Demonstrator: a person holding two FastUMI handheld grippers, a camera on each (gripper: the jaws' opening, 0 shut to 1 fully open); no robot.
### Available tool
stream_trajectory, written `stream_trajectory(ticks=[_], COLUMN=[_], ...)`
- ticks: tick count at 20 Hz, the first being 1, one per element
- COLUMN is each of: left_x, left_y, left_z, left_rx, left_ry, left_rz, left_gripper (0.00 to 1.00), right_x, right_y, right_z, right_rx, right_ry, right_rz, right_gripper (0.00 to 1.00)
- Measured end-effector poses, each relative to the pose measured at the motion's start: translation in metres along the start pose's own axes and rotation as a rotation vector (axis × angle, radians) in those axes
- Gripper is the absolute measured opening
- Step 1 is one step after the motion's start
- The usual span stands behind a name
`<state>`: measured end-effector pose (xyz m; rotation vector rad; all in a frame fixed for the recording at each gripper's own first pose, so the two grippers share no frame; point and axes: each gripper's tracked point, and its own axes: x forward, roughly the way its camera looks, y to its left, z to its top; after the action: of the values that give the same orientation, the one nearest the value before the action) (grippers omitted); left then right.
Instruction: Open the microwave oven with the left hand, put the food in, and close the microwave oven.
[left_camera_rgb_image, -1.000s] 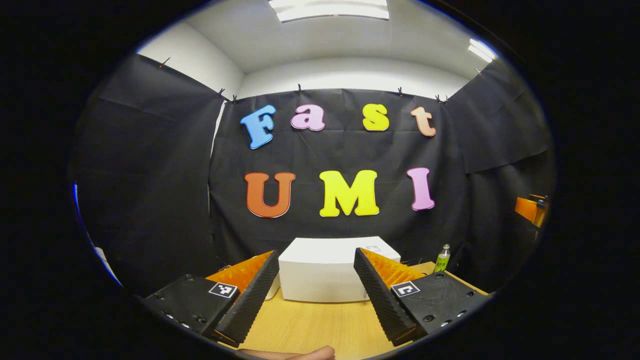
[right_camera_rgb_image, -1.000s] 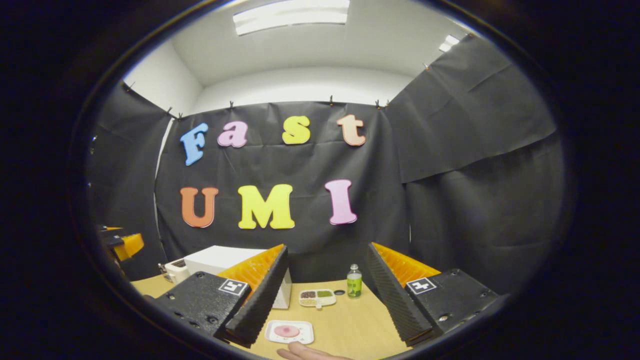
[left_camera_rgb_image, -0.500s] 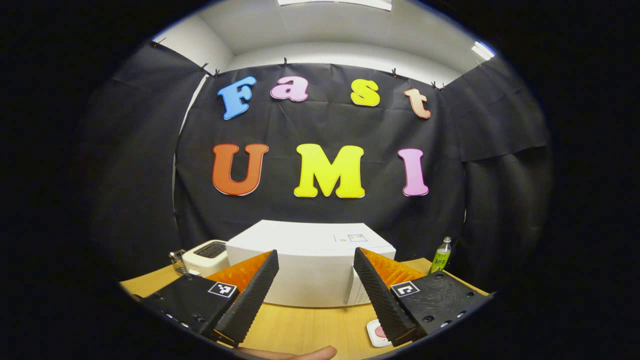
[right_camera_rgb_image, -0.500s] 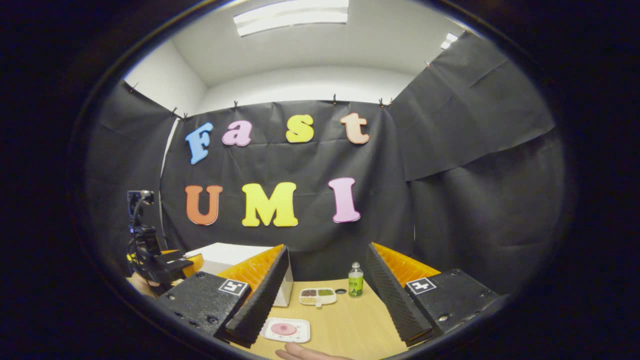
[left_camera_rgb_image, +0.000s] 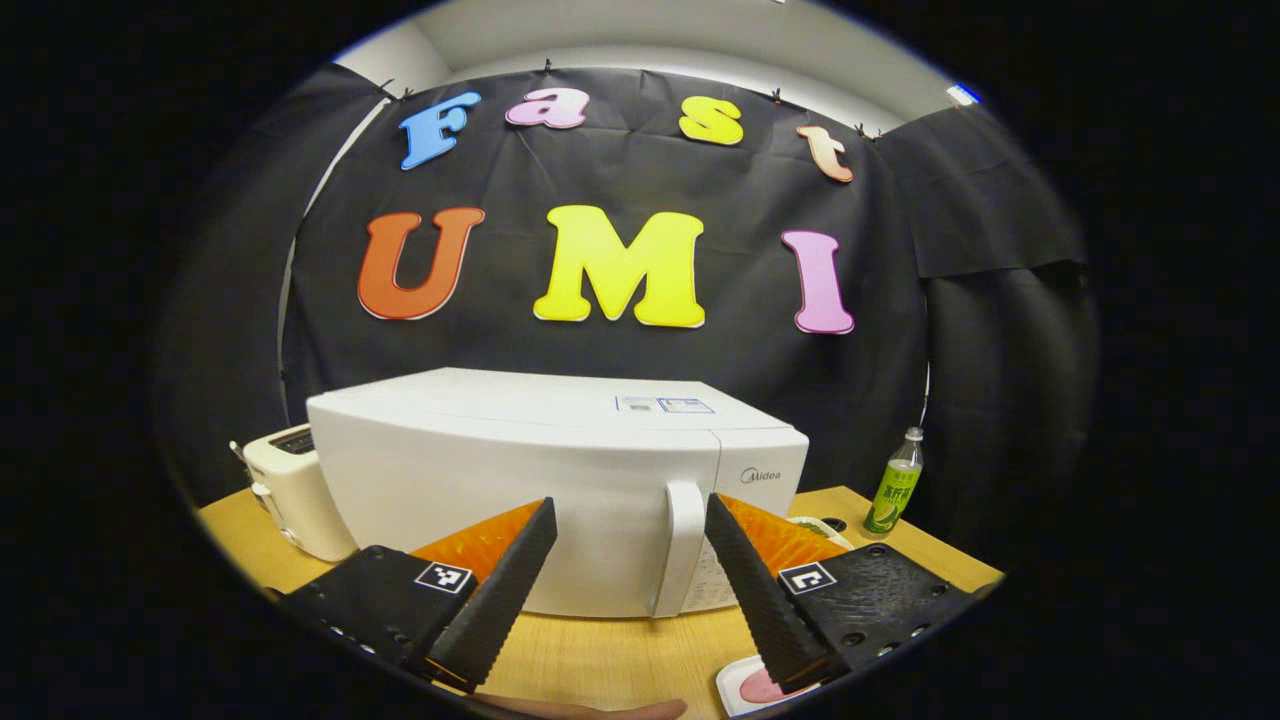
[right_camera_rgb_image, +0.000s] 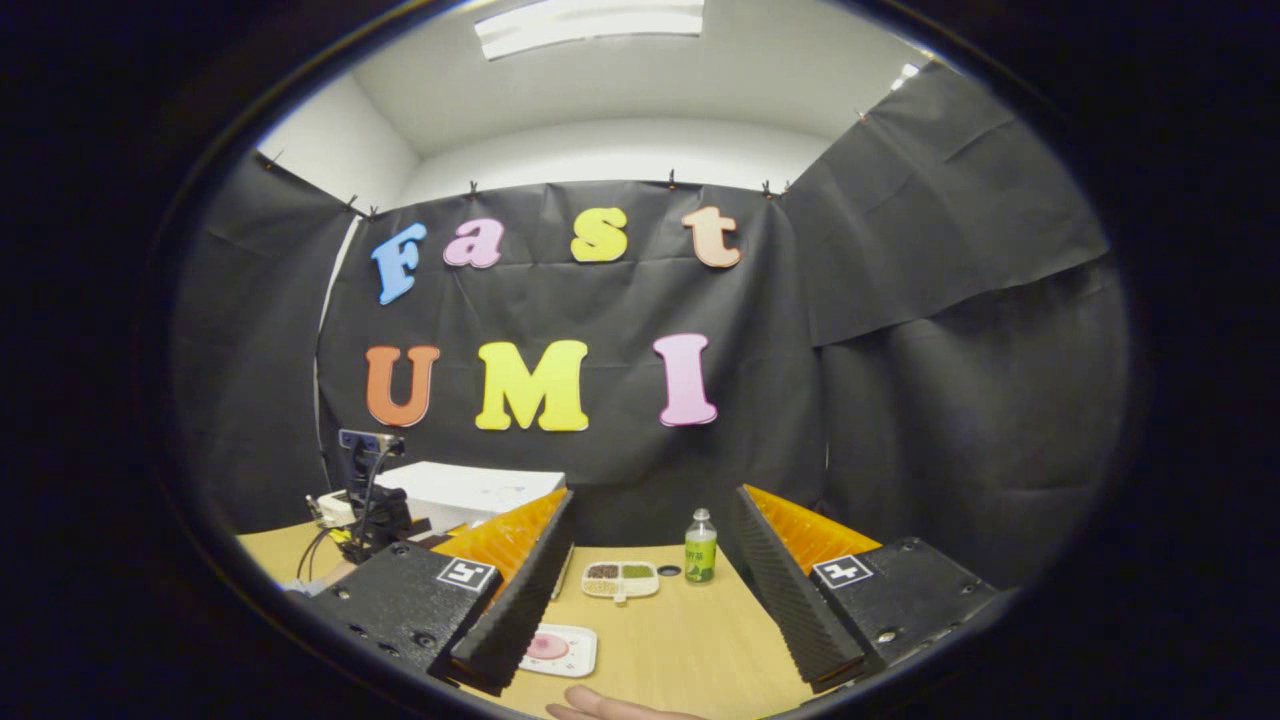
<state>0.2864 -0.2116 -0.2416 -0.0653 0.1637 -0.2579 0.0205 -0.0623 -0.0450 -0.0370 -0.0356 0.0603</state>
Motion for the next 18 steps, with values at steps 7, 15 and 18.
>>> stream_trajectory(ticks=[7, 15, 18], left_x=[0.040, 0.048, 0.054], left_y=[-0.020, -0.012, -0.018], left_z=[-0.042, -0.039, -0.045], left_rx=[0.110, 0.150, 0.127], left_ry=[0.033, -0.025, 0.011], left_rz=[0.020, 0.119, 0.120], left_gripper=[0.91, 0.53, 0.34], right_x=[0.011, 0.022, 0.025], right_y=[-0.006, -0.027, -0.034], right_z=[-0.035, -0.068, -0.074], right_rx=[-0.052, 0.010, 0.028], right_ry=[0.040, 0.078, 0.085], right_rz=[0.041, 0.045, 0.045], right_gripper=[1.00, 1.00, 1.00])
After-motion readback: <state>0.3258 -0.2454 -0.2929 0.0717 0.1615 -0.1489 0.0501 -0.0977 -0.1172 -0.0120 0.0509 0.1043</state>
